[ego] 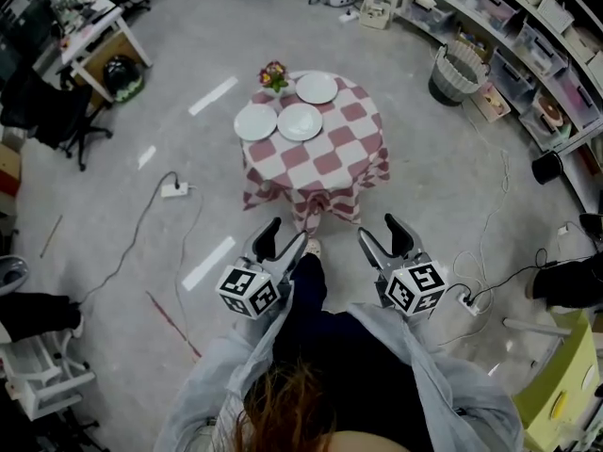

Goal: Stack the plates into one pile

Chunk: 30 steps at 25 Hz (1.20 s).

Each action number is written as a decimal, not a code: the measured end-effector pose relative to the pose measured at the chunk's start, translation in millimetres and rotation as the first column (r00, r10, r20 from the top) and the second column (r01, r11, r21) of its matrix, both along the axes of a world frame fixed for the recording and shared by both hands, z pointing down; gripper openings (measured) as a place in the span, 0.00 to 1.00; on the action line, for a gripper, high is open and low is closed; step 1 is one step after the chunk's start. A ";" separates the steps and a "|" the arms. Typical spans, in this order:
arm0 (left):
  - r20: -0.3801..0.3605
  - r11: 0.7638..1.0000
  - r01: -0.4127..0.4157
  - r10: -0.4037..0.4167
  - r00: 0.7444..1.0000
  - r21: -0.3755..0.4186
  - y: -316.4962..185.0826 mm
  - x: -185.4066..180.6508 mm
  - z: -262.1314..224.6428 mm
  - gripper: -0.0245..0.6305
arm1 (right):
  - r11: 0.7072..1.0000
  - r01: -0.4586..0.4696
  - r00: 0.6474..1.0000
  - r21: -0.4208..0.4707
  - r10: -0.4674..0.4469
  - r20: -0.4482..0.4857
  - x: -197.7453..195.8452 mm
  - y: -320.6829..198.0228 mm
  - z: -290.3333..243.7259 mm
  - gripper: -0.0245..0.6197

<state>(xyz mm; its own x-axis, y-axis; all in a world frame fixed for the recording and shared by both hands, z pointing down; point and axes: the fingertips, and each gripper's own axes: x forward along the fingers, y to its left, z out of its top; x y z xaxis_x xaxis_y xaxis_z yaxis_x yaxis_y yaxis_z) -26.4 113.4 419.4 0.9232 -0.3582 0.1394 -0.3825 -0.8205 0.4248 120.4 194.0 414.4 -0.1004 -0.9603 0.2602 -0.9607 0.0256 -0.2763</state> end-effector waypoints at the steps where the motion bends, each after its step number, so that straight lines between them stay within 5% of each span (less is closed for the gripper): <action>1: -0.004 1.000 -0.002 0.002 1.000 0.006 -12.0 6.1 -4.1 0.47 | 1.000 0.000 1.000 0.001 0.000 -0.004 6.4 -11.6 -2.9 0.49; 17: -0.015 0.999 -0.044 0.044 0.999 0.007 -157.9 59.3 0.2 0.47 | 1.000 -0.025 1.000 0.005 0.025 -0.013 54.1 -155.8 -9.3 0.49; 23: -0.010 0.996 -0.088 0.088 0.996 -0.027 -161.7 64.1 7.6 0.47 | 0.998 -0.055 0.991 -0.020 0.057 0.120 50.0 -163.7 -1.4 0.49; 30: 0.003 0.995 -0.010 0.010 1.000 -0.101 -174.6 41.0 32.9 0.47 | 0.994 -0.086 0.961 -0.068 0.100 0.258 63.8 -177.2 13.2 0.49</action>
